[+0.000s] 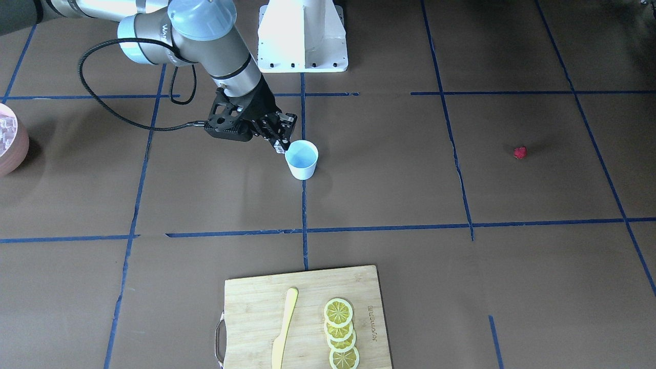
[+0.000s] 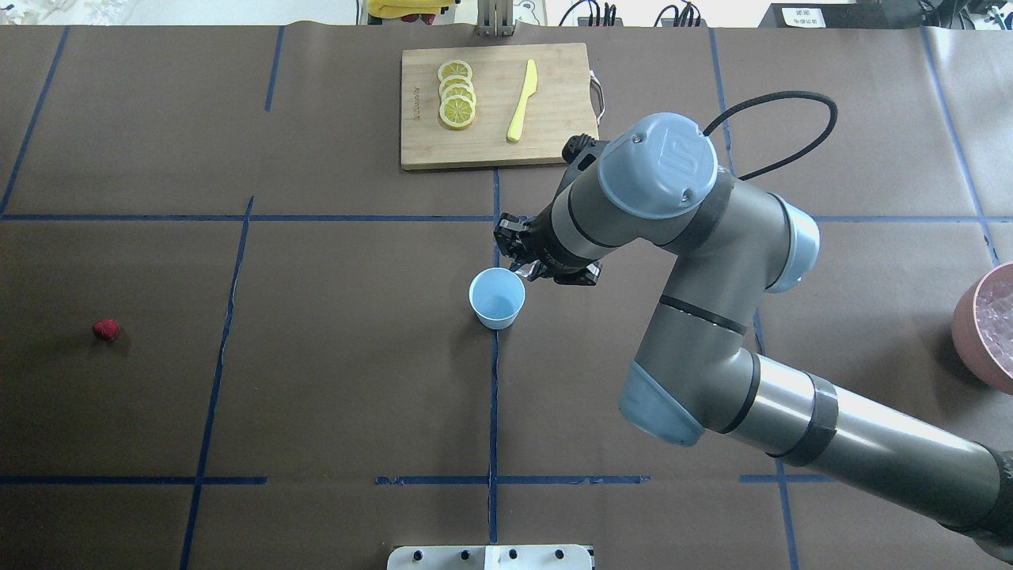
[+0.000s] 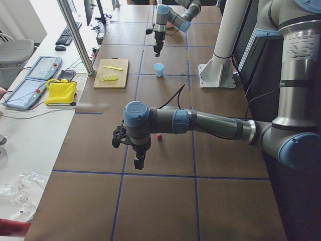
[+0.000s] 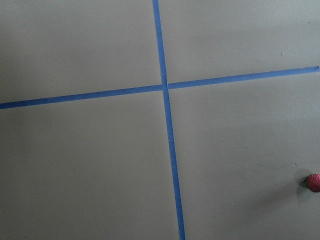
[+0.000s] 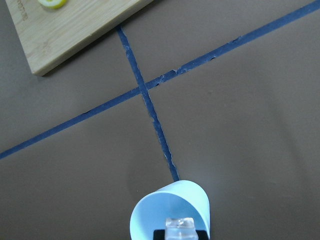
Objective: Put ice and strawberries in cup
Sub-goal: 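Carry the ice with the right gripper over the light-blue cup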
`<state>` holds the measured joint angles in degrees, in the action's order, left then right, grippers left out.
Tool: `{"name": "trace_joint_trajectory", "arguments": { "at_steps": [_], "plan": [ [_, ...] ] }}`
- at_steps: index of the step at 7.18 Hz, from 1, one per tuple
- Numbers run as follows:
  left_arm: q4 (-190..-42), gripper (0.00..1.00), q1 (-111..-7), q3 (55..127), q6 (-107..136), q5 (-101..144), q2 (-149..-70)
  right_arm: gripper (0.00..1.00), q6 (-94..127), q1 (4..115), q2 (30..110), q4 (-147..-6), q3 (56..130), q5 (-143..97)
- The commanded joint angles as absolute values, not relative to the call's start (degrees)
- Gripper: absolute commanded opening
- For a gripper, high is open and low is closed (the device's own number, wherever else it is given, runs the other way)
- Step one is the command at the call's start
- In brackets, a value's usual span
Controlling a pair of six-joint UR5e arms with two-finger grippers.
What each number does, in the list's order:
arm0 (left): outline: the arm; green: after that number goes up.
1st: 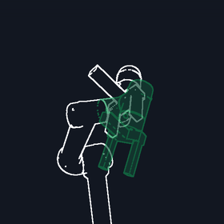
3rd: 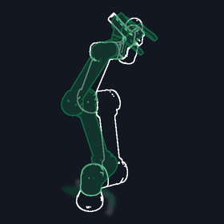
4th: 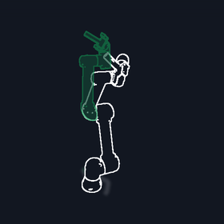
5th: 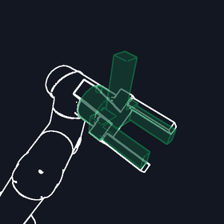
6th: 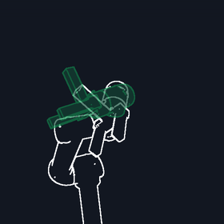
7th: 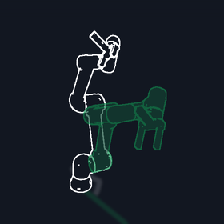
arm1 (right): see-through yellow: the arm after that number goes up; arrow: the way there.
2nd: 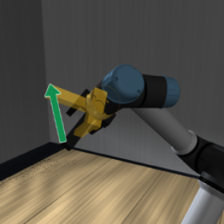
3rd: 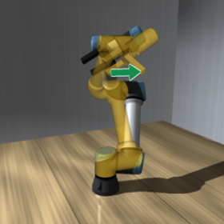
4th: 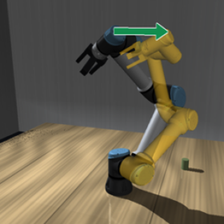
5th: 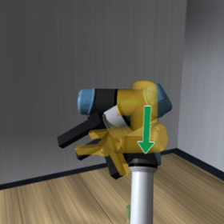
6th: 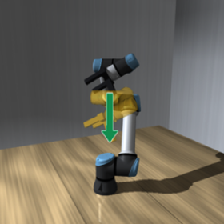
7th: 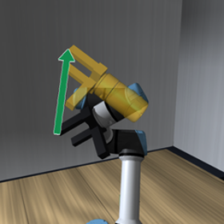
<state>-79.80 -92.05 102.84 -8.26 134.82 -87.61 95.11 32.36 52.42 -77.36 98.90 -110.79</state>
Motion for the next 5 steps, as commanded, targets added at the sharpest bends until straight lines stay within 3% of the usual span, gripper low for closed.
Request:
{"name": "trace_joint_trajectory", "arguments": {
  "at_steps": [1, 2, 3, 5],
  "plan": [
    [-79.8, 1.00, -92.0, 102.7, -8.3, 134.8, -87.5, 0.28, 95.1, 30.5, 50.9, -77.3, 96.1, -109.4],
    [-79.8, 1.00, -92.0, 102.7, -8.3, 134.8, -87.5, 0.55, 95.3, 30.0, 49.9, -77.4, 95.0, -109.2],
    [-79.8, 1.00, -92.0, 102.7, -8.3, 134.8, -87.5, 0.66, 95.2, 29.4, 49.8, -77.4, 94.9, -107.7],
    [-79.8, 1.00, -92.0, 102.5, -8.3, 134.8, -87.5, 0.67, 94.9, 29.4, 49.7, -77.4, 95.0, -107.6]
  ]
}}
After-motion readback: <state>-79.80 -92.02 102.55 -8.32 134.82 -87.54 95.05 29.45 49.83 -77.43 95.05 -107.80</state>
